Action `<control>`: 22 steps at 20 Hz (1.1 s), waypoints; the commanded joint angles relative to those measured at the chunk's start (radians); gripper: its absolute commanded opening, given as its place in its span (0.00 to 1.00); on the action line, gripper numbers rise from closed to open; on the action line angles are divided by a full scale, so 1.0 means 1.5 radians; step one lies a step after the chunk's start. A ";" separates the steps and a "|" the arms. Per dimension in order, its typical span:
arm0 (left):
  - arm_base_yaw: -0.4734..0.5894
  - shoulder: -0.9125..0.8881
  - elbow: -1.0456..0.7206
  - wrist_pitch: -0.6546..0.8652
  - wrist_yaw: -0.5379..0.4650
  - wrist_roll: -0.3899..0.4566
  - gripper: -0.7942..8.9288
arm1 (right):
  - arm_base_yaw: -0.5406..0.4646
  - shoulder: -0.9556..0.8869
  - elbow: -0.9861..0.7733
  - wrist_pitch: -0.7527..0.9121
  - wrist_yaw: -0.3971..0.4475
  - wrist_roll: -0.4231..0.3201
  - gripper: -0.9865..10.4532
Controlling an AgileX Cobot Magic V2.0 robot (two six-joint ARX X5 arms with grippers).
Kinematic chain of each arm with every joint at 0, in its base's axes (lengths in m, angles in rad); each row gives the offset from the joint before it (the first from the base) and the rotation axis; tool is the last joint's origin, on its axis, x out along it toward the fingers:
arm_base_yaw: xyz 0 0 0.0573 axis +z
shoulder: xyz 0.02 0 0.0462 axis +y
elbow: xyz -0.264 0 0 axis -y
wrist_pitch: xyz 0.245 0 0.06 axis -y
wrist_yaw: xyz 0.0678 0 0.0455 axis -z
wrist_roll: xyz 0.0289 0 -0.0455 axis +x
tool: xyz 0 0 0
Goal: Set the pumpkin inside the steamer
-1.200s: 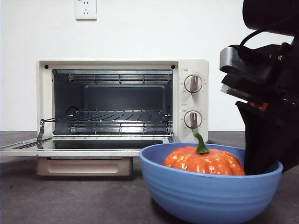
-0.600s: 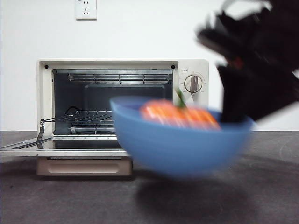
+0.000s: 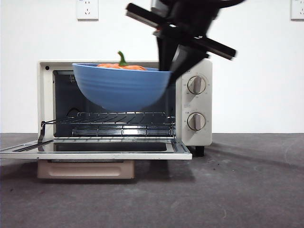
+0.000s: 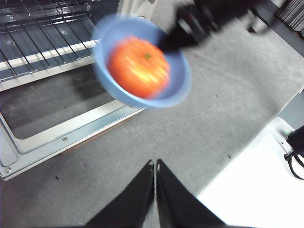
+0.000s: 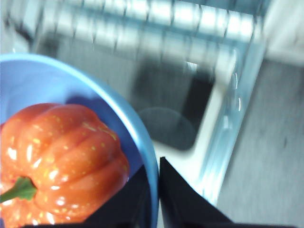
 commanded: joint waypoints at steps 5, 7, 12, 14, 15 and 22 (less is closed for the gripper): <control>-0.002 0.003 0.004 0.004 0.001 0.009 0.10 | 0.000 0.123 0.141 -0.019 0.027 0.146 0.09; -0.004 0.003 0.004 0.004 0.001 0.009 0.10 | -0.001 0.136 0.142 -0.014 0.045 0.198 0.09; -0.008 0.003 0.004 -0.007 0.001 0.009 0.10 | -0.002 0.146 0.142 0.005 0.108 0.286 0.09; -0.008 0.002 0.004 -0.008 0.001 0.010 0.10 | -0.002 0.152 0.142 0.005 0.126 0.321 0.09; -0.008 0.002 0.004 -0.008 0.001 0.010 0.10 | -0.003 0.156 0.142 0.006 0.130 0.336 0.09; -0.008 -0.001 0.004 -0.010 0.001 0.010 0.10 | -0.010 0.179 0.141 0.060 0.158 0.393 0.09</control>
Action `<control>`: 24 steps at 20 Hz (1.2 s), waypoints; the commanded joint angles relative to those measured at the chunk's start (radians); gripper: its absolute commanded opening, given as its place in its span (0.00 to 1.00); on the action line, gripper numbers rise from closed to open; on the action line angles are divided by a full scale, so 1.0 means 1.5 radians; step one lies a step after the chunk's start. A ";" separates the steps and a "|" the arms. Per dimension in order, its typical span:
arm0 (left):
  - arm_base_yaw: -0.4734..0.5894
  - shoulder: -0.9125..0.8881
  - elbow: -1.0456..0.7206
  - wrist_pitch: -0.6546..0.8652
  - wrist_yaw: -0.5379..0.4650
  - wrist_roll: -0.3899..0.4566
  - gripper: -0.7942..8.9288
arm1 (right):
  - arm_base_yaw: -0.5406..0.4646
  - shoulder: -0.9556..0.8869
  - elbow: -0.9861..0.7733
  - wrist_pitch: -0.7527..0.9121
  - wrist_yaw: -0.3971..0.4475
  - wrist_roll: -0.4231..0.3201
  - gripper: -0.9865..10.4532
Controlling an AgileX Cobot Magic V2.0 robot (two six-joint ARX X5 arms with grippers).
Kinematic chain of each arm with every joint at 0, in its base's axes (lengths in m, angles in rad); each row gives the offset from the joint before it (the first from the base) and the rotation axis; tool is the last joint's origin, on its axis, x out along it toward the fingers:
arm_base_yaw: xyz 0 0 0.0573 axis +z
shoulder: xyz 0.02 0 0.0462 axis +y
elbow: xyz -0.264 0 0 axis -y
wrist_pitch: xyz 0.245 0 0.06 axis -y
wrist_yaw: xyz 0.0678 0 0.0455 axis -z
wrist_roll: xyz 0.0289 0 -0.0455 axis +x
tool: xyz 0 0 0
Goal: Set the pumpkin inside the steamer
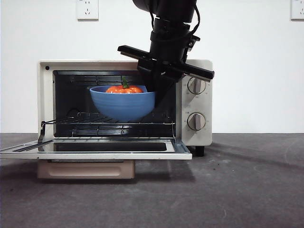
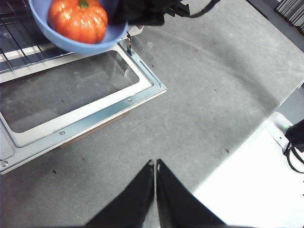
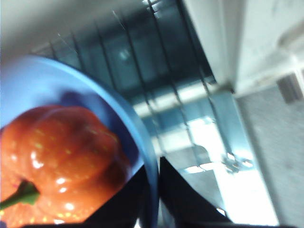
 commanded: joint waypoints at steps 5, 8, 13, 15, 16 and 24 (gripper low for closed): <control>-0.003 -0.001 0.004 0.003 0.001 0.009 0.10 | -0.012 0.027 0.017 0.022 0.011 0.030 0.09; -0.003 -0.001 0.004 0.003 0.001 0.009 0.10 | -0.014 0.028 0.017 0.028 0.025 0.030 0.09; -0.003 -0.001 0.004 0.003 0.001 0.014 0.10 | -0.013 0.028 0.017 0.035 0.027 0.020 0.20; -0.003 -0.001 0.004 0.003 0.001 0.014 0.10 | -0.012 0.028 0.017 0.036 0.028 0.009 0.21; -0.003 -0.001 0.004 0.003 0.001 0.014 0.10 | -0.012 0.028 0.017 0.035 0.026 0.006 0.21; -0.003 -0.001 0.004 0.002 0.001 0.014 0.10 | -0.007 0.004 0.017 0.028 0.027 -0.032 0.21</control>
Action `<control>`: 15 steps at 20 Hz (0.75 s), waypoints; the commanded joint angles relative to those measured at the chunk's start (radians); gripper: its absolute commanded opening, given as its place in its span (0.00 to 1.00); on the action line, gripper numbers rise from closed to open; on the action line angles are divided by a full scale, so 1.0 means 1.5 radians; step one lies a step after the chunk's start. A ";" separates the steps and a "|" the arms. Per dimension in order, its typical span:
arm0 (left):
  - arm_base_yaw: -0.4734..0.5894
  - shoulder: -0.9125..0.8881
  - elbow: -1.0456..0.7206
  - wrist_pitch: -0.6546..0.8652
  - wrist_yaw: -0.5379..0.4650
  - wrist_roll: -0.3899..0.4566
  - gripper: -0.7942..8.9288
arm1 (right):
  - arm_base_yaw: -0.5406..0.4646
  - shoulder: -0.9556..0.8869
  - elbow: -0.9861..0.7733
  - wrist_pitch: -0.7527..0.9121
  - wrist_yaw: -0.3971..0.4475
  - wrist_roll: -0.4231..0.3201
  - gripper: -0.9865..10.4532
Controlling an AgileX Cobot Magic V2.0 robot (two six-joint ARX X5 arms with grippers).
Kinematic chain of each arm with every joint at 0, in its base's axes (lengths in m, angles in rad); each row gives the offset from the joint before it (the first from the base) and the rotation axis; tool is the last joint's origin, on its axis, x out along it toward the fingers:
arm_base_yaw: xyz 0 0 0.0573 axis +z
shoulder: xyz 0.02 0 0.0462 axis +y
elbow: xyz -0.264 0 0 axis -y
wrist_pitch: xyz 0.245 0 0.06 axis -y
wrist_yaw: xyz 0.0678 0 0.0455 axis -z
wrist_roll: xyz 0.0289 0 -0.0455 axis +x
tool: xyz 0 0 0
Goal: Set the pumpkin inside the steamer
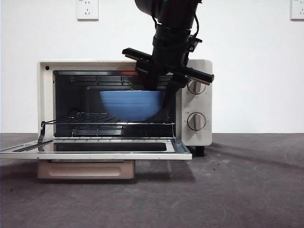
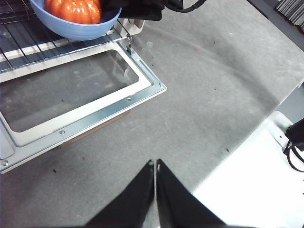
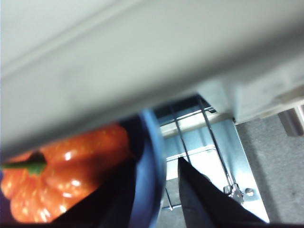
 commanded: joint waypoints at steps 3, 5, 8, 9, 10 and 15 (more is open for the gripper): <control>-0.003 0.000 0.004 0.005 0.001 0.011 0.10 | 0.009 -0.030 0.017 -0.012 0.006 -0.031 0.21; -0.003 0.000 0.004 0.005 0.001 0.011 0.10 | 0.011 -0.046 0.017 -0.015 0.012 -0.039 0.21; -0.003 0.000 0.004 0.005 0.001 0.012 0.10 | 0.011 -0.079 0.017 -0.014 0.011 -0.082 0.21; -0.003 0.000 0.004 0.005 0.001 0.012 0.10 | 0.012 -0.093 0.017 -0.014 0.011 -0.110 0.21; -0.003 0.000 0.004 0.005 0.001 0.011 0.10 | 0.012 -0.108 0.017 -0.014 0.009 -0.141 0.21; -0.003 0.000 0.004 0.005 0.001 0.011 0.10 | 0.012 -0.202 0.017 -0.017 -0.044 -0.383 0.21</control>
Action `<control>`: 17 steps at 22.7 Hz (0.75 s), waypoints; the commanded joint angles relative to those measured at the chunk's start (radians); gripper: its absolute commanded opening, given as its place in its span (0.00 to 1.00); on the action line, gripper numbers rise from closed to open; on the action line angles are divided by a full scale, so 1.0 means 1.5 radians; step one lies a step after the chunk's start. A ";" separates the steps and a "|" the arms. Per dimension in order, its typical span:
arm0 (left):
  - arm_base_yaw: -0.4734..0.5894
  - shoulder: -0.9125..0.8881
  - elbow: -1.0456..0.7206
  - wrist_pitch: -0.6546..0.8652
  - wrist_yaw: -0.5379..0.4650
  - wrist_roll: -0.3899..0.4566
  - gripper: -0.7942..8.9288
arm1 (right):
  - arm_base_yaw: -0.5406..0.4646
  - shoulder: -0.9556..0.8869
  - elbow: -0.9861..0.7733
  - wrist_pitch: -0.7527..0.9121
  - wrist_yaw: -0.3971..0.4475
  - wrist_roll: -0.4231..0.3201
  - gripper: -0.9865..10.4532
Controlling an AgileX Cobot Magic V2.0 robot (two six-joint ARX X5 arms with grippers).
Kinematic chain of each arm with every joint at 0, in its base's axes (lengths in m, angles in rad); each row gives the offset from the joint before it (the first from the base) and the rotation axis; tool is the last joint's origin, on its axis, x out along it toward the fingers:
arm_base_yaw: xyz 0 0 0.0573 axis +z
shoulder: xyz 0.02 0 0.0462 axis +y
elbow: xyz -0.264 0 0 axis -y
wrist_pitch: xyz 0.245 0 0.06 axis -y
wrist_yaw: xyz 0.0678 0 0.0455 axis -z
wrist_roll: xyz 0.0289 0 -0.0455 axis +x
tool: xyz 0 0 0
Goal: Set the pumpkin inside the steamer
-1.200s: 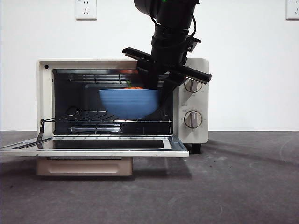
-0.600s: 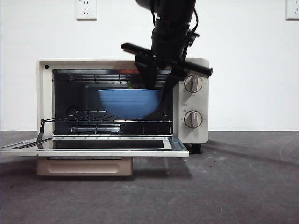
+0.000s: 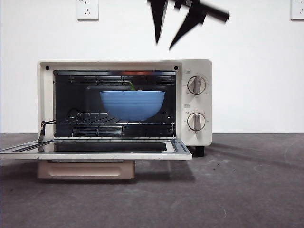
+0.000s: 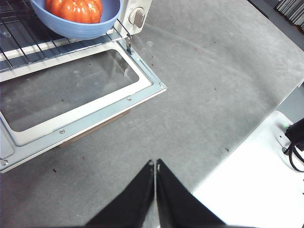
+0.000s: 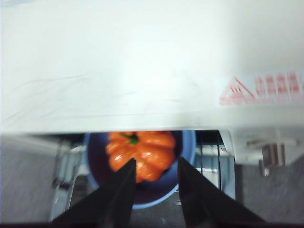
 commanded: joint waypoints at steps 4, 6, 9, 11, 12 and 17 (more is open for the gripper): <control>-0.003 0.000 0.004 0.006 0.001 0.011 0.10 | 0.007 -0.109 0.016 -0.045 -0.082 -0.263 0.21; -0.003 0.000 0.004 0.006 0.001 0.011 0.10 | 0.007 -0.139 0.016 -0.067 -0.088 -0.289 0.21; -0.003 0.000 0.004 0.006 0.001 0.011 0.10 | 0.007 -0.182 0.010 -0.099 -0.102 -0.319 0.21; -0.003 0.000 0.004 0.006 0.001 0.011 0.10 | 0.007 -0.215 -0.005 -0.103 -0.117 -0.345 0.21; -0.003 0.000 0.004 0.006 0.001 0.011 0.10 | 0.007 -0.235 -0.019 -0.103 -0.129 -0.360 0.21; -0.003 0.000 0.004 0.006 0.001 0.011 0.10 | 0.007 -0.342 -0.127 -0.069 -0.189 -0.380 0.21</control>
